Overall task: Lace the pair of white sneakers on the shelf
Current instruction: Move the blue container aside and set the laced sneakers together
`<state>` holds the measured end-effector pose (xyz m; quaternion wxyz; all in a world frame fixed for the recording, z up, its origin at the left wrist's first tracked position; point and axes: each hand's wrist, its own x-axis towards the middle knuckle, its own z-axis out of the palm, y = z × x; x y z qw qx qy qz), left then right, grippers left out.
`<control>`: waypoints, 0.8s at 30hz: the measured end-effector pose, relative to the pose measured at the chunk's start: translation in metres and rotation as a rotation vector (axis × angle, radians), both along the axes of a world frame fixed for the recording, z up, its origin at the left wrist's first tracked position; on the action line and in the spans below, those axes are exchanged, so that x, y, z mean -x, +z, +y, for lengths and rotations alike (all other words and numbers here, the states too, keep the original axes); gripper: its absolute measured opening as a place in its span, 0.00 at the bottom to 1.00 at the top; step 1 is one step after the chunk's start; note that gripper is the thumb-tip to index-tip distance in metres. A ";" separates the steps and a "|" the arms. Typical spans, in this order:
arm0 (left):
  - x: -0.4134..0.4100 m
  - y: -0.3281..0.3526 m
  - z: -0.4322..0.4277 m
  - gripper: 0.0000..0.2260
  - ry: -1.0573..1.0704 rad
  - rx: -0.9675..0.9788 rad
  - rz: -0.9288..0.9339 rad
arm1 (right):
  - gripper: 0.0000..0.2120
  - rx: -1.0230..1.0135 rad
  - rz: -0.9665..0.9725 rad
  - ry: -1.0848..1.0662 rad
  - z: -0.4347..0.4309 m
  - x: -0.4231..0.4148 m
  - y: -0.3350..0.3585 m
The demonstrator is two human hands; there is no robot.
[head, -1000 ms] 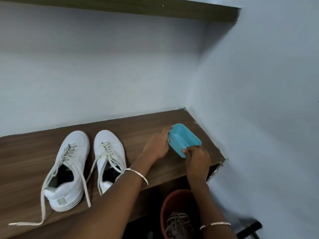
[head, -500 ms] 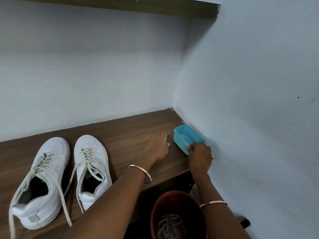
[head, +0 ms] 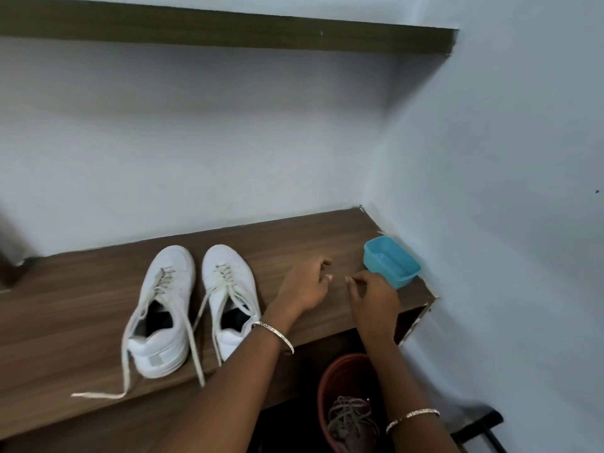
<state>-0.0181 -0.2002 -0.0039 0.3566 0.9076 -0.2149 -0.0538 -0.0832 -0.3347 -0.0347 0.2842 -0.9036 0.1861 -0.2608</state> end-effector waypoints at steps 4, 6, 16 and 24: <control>0.028 0.008 0.052 0.13 0.147 0.066 -0.051 | 0.04 0.033 -0.059 0.203 0.049 0.011 0.002; 0.043 0.011 0.087 0.11 0.250 0.114 -0.085 | 0.03 0.015 -0.090 0.261 0.079 0.019 0.004; 0.095 0.005 0.215 0.08 0.606 -0.042 -0.213 | 0.02 0.080 -0.097 0.431 0.181 0.047 0.004; 0.096 -0.017 0.231 0.20 0.480 -0.483 -0.070 | 0.17 0.287 0.266 0.450 0.203 0.042 -0.009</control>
